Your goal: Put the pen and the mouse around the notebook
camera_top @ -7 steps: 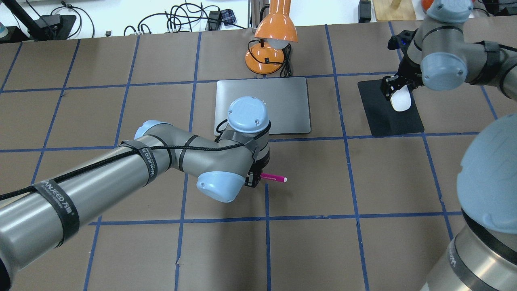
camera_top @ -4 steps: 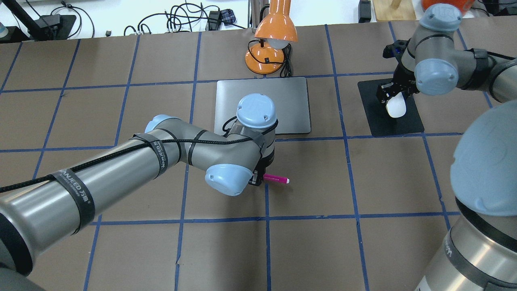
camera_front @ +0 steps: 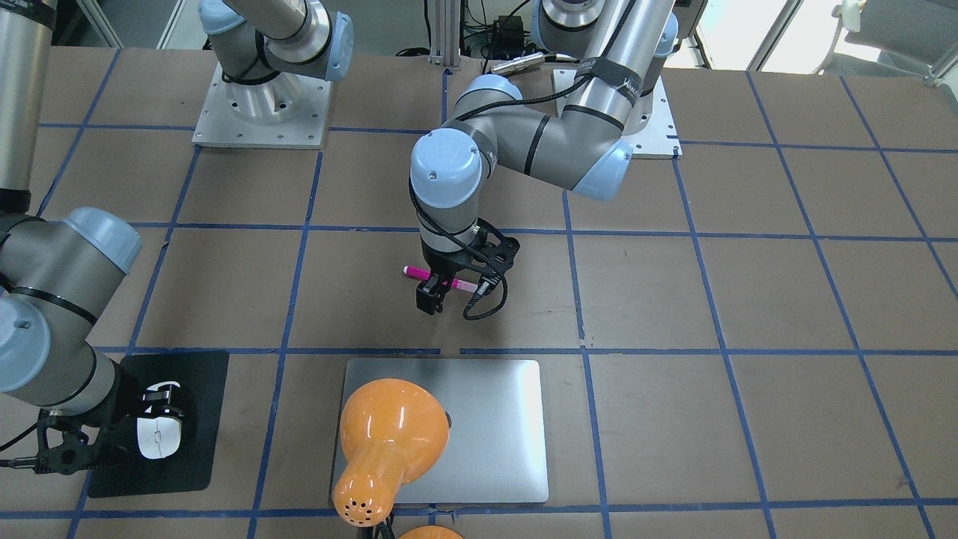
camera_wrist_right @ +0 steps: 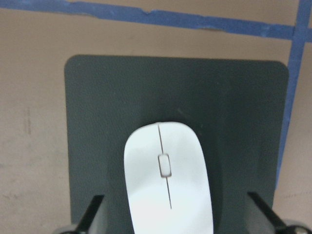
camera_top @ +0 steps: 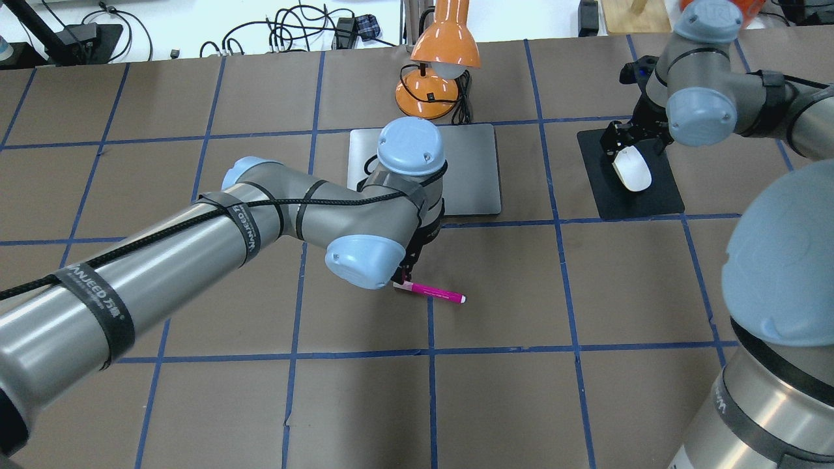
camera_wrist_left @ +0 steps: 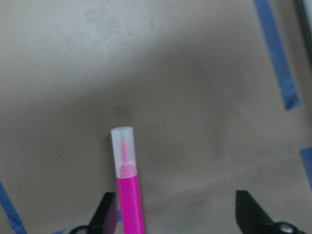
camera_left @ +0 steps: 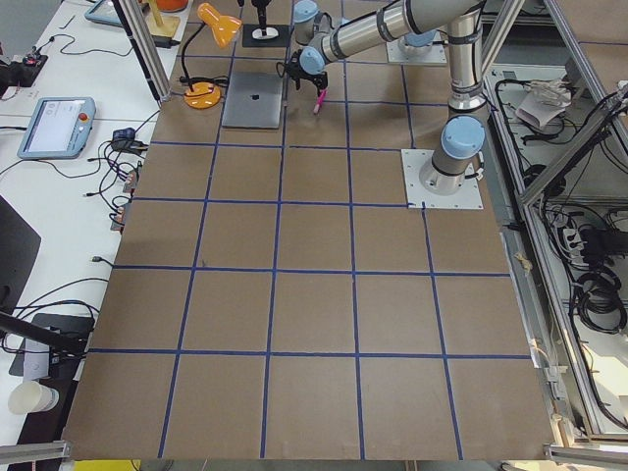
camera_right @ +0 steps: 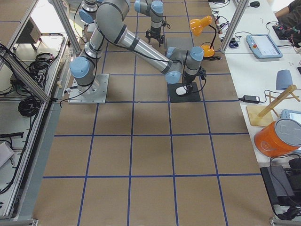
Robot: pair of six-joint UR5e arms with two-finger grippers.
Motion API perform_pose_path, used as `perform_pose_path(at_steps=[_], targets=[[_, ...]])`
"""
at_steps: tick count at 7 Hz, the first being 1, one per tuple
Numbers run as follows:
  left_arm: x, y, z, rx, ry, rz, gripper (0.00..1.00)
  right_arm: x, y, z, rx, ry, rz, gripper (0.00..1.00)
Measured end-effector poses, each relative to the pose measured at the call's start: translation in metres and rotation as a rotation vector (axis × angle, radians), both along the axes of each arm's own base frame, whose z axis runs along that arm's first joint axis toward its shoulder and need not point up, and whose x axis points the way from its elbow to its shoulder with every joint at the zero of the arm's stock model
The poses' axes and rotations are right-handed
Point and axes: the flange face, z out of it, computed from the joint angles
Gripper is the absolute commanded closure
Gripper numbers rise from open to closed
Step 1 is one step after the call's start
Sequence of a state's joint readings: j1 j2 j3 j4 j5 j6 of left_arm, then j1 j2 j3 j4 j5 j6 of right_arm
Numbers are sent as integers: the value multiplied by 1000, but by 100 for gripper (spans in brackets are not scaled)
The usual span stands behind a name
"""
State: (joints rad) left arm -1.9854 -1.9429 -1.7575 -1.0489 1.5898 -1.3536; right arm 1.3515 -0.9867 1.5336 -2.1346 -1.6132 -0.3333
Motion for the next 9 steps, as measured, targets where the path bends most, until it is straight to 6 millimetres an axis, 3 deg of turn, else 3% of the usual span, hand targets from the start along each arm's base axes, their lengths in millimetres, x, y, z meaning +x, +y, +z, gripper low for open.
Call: perform_pose_path(at_steps=[1, 2, 3, 5, 6, 7, 9], targets=[[18, -9, 49, 2, 2, -199, 0, 12, -11, 21, -7, 22, 21, 0], [51, -13, 96, 24, 2, -376, 0, 30, -18, 44, 5, 28, 48, 0], [96, -14, 141, 25, 10, -501, 0, 55, -17, 72, 14, 27, 66, 0], [187, -10, 208, -26, 17, -742, 0, 138, 16, 145, 15, 25, 18, 0], [221, -10, 230, -59, 4, -839, 0, 173, 40, 171, 22, 14, -5, 0], [245, -11, 247, -83, -13, -869, 0, 190, 62, 195, 39, -15, -16, 0], [259, -9, 258, -95, -27, -876, 0, 198, 114, 247, 93, -50, -28, 0]])
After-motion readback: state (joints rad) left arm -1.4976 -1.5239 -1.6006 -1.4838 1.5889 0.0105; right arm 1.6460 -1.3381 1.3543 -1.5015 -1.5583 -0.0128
